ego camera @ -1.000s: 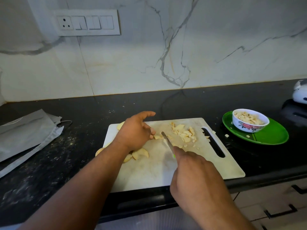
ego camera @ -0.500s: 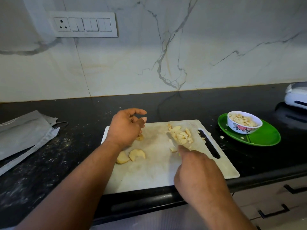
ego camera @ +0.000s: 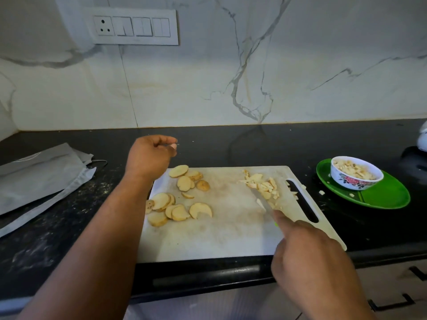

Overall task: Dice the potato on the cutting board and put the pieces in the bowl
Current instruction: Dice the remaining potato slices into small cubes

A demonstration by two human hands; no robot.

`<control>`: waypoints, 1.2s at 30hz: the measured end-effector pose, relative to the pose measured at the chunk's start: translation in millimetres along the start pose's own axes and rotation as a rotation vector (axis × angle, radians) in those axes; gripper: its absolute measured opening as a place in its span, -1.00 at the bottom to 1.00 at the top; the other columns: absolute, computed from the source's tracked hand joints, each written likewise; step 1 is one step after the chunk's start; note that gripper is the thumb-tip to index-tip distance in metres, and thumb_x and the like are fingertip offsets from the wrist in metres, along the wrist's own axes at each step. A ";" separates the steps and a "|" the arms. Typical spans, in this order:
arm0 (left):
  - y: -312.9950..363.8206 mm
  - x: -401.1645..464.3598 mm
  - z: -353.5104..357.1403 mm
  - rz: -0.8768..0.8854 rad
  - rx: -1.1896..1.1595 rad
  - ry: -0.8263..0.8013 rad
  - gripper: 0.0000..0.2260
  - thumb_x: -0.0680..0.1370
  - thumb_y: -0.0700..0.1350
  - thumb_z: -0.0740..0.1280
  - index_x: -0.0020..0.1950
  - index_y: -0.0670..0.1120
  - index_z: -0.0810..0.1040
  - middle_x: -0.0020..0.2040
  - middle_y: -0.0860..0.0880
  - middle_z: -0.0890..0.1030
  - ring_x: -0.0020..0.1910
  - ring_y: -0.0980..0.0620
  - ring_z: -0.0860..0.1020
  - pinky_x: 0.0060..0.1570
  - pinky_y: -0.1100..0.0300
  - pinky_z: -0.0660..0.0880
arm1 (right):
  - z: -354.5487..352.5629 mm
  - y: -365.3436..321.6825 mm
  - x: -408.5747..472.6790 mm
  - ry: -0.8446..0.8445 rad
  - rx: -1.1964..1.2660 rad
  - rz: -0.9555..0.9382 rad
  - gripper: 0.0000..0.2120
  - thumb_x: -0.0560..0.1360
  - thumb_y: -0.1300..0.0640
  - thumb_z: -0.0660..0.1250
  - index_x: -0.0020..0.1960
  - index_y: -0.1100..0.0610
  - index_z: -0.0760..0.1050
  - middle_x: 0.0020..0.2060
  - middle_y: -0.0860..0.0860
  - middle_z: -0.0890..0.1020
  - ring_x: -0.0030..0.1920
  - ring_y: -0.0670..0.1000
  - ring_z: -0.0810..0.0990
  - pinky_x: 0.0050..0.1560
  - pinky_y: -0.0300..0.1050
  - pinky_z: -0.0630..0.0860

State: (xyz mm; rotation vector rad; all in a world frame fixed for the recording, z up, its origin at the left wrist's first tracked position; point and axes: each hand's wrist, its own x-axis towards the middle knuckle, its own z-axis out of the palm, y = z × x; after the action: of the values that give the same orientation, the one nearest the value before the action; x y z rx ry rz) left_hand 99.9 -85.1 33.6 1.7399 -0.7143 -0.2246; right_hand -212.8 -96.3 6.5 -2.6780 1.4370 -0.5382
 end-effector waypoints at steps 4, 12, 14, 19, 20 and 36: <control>-3.9 -2.7 2.9 0.096 0.266 -0.086 -0.80 0.57 -0.01 0.50 0.18 0.07 0.69 -0.05 0.14 0.69 -0.10 0.21 0.63 -0.05 0.23 0.57 | 5.7 -5.3 0.6 -0.009 0.003 -0.036 -0.38 0.55 0.01 0.13 0.57 -0.19 0.02 0.06 -0.16 0.49 0.00 -0.10 0.56 -0.18 -0.29 0.33; -8.2 3.0 25.0 0.076 0.867 -0.409 -0.64 0.59 0.25 0.37 0.36 0.22 0.59 0.39 0.06 0.56 0.48 -0.07 0.39 0.48 -0.15 0.37 | 18.3 -3.2 9.8 0.061 0.090 -0.070 -0.44 0.56 0.02 0.12 0.54 -0.22 0.16 0.05 -0.19 0.54 -0.05 -0.14 0.53 -0.19 -0.34 0.28; -3.6 6.1 22.9 0.047 0.818 -0.405 -0.77 0.57 0.19 0.41 0.19 0.18 0.68 0.21 0.07 0.68 0.25 0.02 0.59 0.36 -0.06 0.50 | 19.1 -1.6 8.6 0.068 0.106 -0.076 -0.45 0.56 0.01 0.12 0.53 -0.23 0.18 0.09 -0.20 0.55 -0.01 -0.14 0.56 -0.19 -0.35 0.30; 0.0 5.1 27.0 0.046 0.822 -0.435 -0.84 0.59 0.09 0.42 0.00 0.02 0.63 -0.05 -0.02 0.71 -0.01 0.05 0.61 0.28 0.00 0.50 | 18.1 -0.6 10.7 0.061 0.135 -0.073 -0.47 0.57 0.00 0.13 0.53 -0.23 0.19 0.18 -0.21 0.56 0.04 -0.16 0.56 -0.16 -0.36 0.34; 0.1 5.0 27.2 0.047 0.798 -0.424 -0.85 0.58 0.08 0.45 0.00 0.02 0.63 -0.04 0.00 0.68 0.02 0.04 0.61 0.21 0.03 0.52 | 18.2 -0.7 10.8 0.061 0.140 -0.072 -0.47 0.57 -0.01 0.13 0.53 -0.23 0.20 0.19 -0.21 0.56 0.04 -0.16 0.56 -0.16 -0.37 0.34; 19.9 -50.8 41.5 0.337 0.070 -0.483 -0.74 0.55 -0.15 0.51 0.17 0.15 0.70 -0.15 0.03 0.70 -0.12 0.20 0.67 -0.10 0.21 0.66 | 10.7 5.2 17.3 0.037 0.217 -0.002 -0.48 0.58 0.04 0.16 0.52 -0.20 0.24 -0.05 -0.19 0.58 -0.21 -0.17 0.43 -0.33 -0.44 0.27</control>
State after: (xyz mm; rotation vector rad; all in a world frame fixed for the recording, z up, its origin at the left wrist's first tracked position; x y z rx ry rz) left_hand 32.0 -92.6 28.7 1.6117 -1.3655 -0.3954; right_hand -204.6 -114.6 0.1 -2.5135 1.3009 -0.7030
